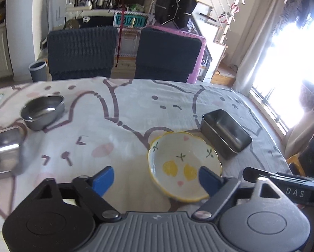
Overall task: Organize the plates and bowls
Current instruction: 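Move both grippers to the yellow-rimmed lemon-print bowl, then close both grippers on the lemon-print bowl rim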
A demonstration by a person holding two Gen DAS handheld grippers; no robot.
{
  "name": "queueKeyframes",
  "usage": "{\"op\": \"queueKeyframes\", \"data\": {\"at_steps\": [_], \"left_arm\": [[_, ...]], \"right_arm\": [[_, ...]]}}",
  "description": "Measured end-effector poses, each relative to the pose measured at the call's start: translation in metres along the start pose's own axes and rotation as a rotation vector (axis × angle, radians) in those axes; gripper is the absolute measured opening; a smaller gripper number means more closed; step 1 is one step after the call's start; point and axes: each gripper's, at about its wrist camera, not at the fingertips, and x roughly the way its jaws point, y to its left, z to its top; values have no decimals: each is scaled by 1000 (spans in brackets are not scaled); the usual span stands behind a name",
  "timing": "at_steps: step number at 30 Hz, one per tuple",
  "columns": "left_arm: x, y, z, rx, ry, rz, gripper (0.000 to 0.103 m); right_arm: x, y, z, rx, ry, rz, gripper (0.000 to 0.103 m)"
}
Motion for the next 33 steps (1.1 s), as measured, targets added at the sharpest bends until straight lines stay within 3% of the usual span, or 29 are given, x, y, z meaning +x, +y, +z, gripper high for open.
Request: {"op": "queueKeyframes", "data": {"at_steps": [4, 8, 12, 15, 23, 26, 29, 33], "left_arm": [[31, 4, 8, -34, 26, 11, 68], [57, 12, 14, -62, 52, 8, 60], [74, 11, 16, -50, 78, -7, 57], [86, 9, 13, -29, 103, -1, 55], [111, 4, 8, 9, 157, 13, 36], [116, 5, 7, 5, 169, 20, 25], [120, 6, 7, 6, 180, 28, 19], [125, 8, 5, -2, 197, 24, 15]], "right_arm": [[27, -12, 14, 114, 54, 81, 75], [56, -12, 20, 96, 110, 82, 64], [80, -16, 22, 113, 144, 75, 47], [94, -19, 19, 135, 158, 88, 47], [119, -13, 20, 103, 163, 86, 46], [127, -9, 19, 81, 190, 87, 20], [130, -3, 19, 47, 199, 86, 13], [133, 4, 19, 10, 209, 72, 10]]}}
